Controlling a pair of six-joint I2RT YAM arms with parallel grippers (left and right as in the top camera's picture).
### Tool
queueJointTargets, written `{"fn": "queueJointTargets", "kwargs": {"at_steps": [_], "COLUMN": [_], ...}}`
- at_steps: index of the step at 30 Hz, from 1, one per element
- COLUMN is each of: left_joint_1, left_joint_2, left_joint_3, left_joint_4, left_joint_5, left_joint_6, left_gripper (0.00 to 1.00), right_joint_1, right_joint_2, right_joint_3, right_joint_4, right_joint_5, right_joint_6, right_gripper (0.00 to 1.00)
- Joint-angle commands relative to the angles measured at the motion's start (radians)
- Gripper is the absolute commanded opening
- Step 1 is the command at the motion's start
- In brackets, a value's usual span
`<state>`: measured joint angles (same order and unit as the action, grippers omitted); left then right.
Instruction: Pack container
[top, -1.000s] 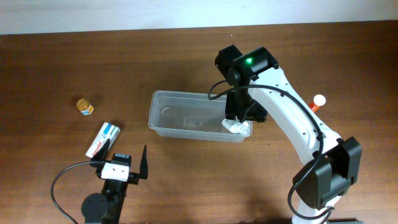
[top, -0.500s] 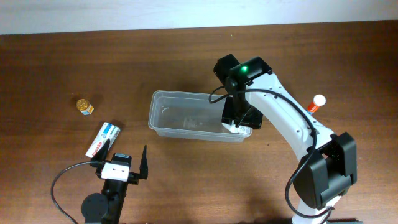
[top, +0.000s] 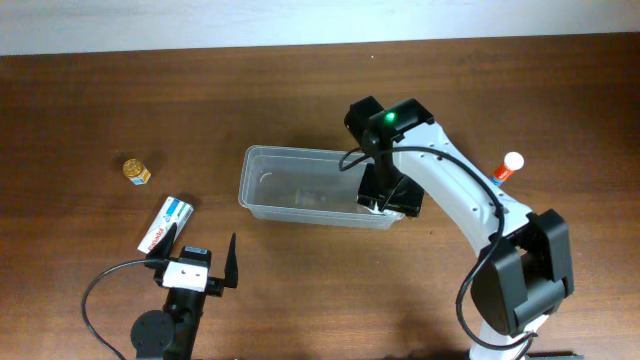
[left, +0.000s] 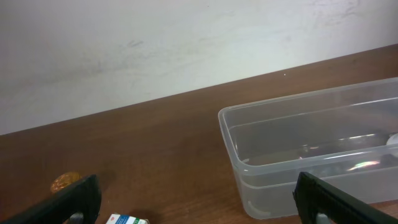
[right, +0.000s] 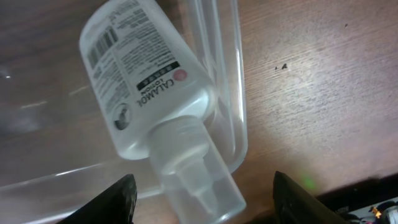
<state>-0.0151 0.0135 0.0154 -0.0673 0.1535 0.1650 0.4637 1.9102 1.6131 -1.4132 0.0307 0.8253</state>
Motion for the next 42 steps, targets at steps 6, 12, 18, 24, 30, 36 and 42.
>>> {"fn": "queueJointTargets", "kwargs": {"at_steps": [6,12,18,24,30,36,42], "left_joint_1": [0.005,0.005,0.005,0.005,0.005,0.005,0.005], "left_joint_2": [-0.008,-0.007,-0.008,-0.008,-0.008,-0.008,-0.008], "left_joint_3": [-0.006,-0.006,-0.006,-0.006,-0.006,-0.006,-0.006], "left_joint_4": [-0.001,-0.001,-0.001,-0.001,-0.001,-0.001,-0.001], "left_joint_5": [0.0,0.0,0.0,0.0,0.0,0.0,0.0], "left_joint_6": [0.009,0.009,0.009,0.009,0.009,0.009,0.009], "left_gripper": [0.99,0.99,0.99,0.99,0.99,0.99,0.99], "right_joint_1": [0.003,0.024,0.027,0.027,0.027,0.027,0.013], "right_joint_2": [-0.019,-0.019,-0.019,-0.019,-0.019,-0.019,-0.019], "right_joint_3": [-0.016,-0.016,-0.016,-0.016,-0.016,-0.014,0.018], "right_joint_4": [0.031,0.056,0.072,0.093,0.111,0.125,0.12], "right_joint_5": [-0.021,-0.02,-0.02,-0.019,-0.019,-0.02,-0.02], "right_joint_6": [0.026,0.026,0.025,0.021,0.018,-0.005,-0.059], "right_gripper": [0.58,0.45,0.38,0.32,0.27,0.24,0.24]}}
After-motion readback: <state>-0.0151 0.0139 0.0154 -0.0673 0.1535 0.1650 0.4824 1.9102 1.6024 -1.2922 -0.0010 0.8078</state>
